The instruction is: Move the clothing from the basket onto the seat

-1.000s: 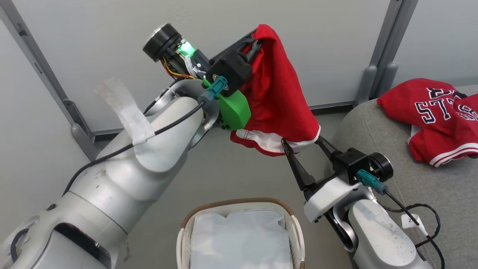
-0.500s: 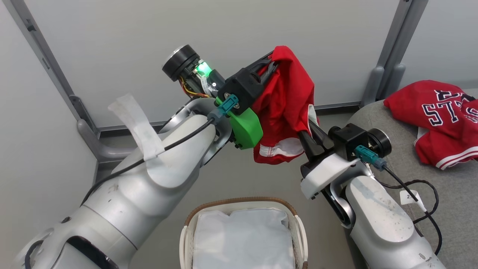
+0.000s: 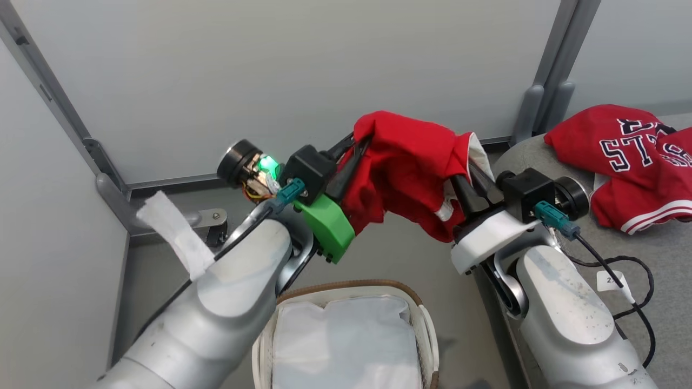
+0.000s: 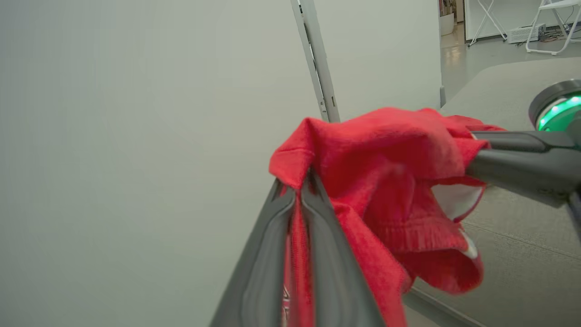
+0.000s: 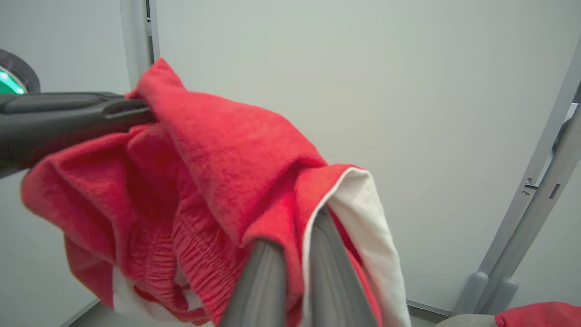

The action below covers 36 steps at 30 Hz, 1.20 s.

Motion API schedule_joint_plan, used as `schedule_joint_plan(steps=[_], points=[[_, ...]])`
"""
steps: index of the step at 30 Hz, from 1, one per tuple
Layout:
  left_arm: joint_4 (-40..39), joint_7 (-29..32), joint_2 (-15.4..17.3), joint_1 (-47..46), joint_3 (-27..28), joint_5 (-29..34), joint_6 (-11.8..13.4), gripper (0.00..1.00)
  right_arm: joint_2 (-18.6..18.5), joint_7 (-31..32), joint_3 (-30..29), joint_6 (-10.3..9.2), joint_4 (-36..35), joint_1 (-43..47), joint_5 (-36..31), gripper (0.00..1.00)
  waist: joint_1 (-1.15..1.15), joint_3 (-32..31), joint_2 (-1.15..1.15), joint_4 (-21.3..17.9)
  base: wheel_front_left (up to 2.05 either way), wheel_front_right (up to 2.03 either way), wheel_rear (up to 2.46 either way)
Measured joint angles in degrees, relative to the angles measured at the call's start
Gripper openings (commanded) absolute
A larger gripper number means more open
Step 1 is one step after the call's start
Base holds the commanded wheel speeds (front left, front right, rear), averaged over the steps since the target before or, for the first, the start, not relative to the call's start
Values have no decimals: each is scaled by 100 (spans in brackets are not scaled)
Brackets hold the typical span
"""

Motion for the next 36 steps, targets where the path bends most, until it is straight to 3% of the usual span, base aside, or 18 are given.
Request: schedule_joint_plan(steps=[7, 17, 29, 36], points=[[-316, 0, -35, 1056, 561, -58, 104, 100, 0, 0, -323, 0, -152, 42, -197, 0, 0, 67, 0, -117, 0, 0, 0], [-492, 0, -75, 2356, 1336, 130, 68, 100, -1, 0, -624, 0, -294, 185, -363, 0, 0, 134, 0, -315, 0, 0, 0], [-510, 0, -243, 2859, 1817, 472, -10, 100, -31, 0, -828, 0, -287, 231, -434, 0, 0, 154, 0, -413, 0, 0, 0], [-632, 0, -300, 2981, 1930, 566, -54, 100, -193, 0, -832, 0, -310, 107, -495, 0, 0, 173, 0, -686, 0, 0, 0]])
